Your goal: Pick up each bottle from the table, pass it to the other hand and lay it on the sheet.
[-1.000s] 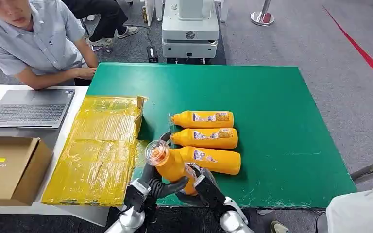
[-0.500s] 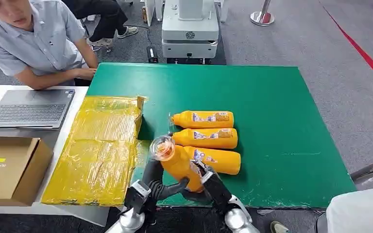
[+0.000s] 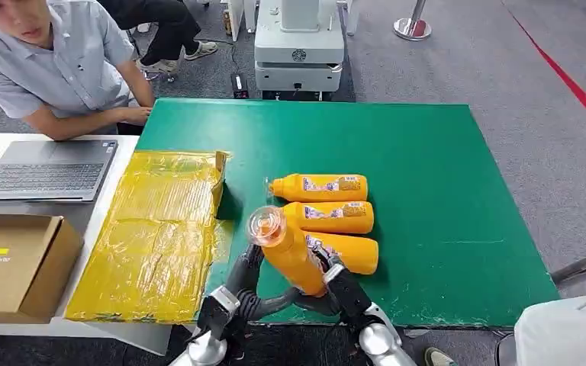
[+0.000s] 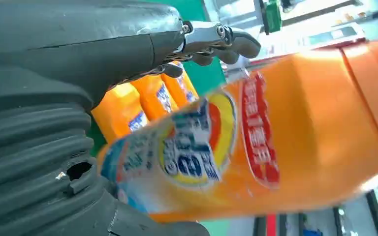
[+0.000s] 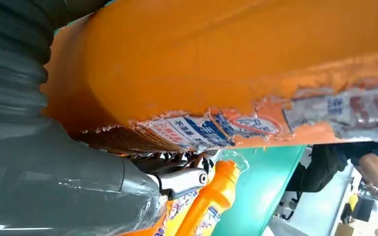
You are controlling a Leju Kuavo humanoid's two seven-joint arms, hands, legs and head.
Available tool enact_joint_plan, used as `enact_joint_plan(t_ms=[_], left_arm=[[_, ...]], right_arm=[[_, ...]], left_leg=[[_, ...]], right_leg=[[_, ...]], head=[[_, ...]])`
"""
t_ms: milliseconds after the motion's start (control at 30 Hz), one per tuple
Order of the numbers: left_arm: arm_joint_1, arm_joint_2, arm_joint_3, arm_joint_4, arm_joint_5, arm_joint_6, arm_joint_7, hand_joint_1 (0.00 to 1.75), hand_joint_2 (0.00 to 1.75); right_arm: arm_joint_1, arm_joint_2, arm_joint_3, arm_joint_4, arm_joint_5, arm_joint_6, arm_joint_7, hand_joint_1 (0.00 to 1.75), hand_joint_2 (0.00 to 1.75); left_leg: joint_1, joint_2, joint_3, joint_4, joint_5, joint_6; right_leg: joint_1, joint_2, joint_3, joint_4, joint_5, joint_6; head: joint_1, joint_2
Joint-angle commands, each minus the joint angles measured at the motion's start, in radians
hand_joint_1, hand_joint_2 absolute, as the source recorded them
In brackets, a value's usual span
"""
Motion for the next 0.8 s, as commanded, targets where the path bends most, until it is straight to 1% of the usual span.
enact_joint_plan(t_ms=[33, 67, 133, 333, 700, 733, 767, 800], left_arm=[[-0.068, -0.022, -0.027, -0.004, 0.004, -0.014, 0.002, 0.0, 1.75], [-0.071, -0.02, -0.031, -0.003, -0.001, -0.01, 0.003, 0.0, 1.75], [-0.072, -0.02, -0.03, -0.003, -0.001, -0.01, 0.004, 0.0, 1.75], [-0.053, -0.006, -0.024, -0.047, 0.0, -0.008, 0.001, 0.0, 1.75], [-0.057, -0.009, -0.014, -0.03, 0.002, -0.004, 0.003, 0.0, 1.75], [-0.057, -0.011, -0.012, -0.026, 0.004, -0.002, 0.006, 0.73, 1.75], [-0.06, -0.013, -0.012, -0.023, 0.005, -0.003, 0.006, 1.57, 1.75], [-0.06, -0.013, -0.012, -0.023, 0.005, -0.003, 0.006, 1.75, 1.75]], right_arm=[[-0.063, 0.023, 0.043, 0.039, 0.013, 0.01, 0.003, 1.75, 1.75], [-0.064, 0.029, 0.037, 0.051, -0.006, 0.023, 0.003, 1.75, 1.75], [-0.067, 0.025, 0.048, 0.055, 0.011, 0.01, 0.002, 1.75, 1.75], [-0.049, 0.022, 0.021, 0.05, -0.001, -0.005, -0.003, 1.75, 1.75], [-0.055, 0.022, 0.004, 0.042, 0.001, -0.015, -0.002, 1.75, 1.75], [-0.056, 0.021, 0.003, 0.04, 0.001, -0.016, -0.003, 1.75, 1.75], [-0.058, 0.02, 0.001, 0.038, 0.001, -0.017, -0.003, 1.75, 1.75], [-0.058, 0.02, 0.001, 0.038, 0.001, -0.017, -0.003, 1.73, 1.75]], left_leg=[[0.0, 0.0, 0.0, 0.0, 0.0, 0.0], [0.0, 0.0, 0.0, 0.0, 0.0, 0.0], [0.0, 0.0, 0.0, 0.0, 0.0, 0.0], [0.0, 0.0, 0.0, 0.0, 0.0, 0.0], [0.0, 0.0, 0.0, 0.0, 0.0, 0.0], [0.0, 0.0, 0.0, 0.0, 0.0, 0.0], [0.0, 0.0, 0.0, 0.0, 0.0, 0.0], [0.0, 0.0, 0.0, 0.0, 0.0, 0.0]], right_leg=[[0.0, 0.0, 0.0, 0.0, 0.0, 0.0], [0.0, 0.0, 0.0, 0.0, 0.0, 0.0], [0.0, 0.0, 0.0, 0.0, 0.0, 0.0], [0.0, 0.0, 0.0, 0.0, 0.0, 0.0], [0.0, 0.0, 0.0, 0.0, 0.0, 0.0], [0.0, 0.0, 0.0, 0.0, 0.0, 0.0], [0.0, 0.0, 0.0, 0.0, 0.0, 0.0], [0.0, 0.0, 0.0, 0.0, 0.0, 0.0]], head=[[0.0, 0.0], [-0.001, 0.0], [0.0, 0.0], [0.0, 0.0], [-0.001, 0.0], [-0.001, 0.0], [0.0, 0.0], [0.0, 0.0]])
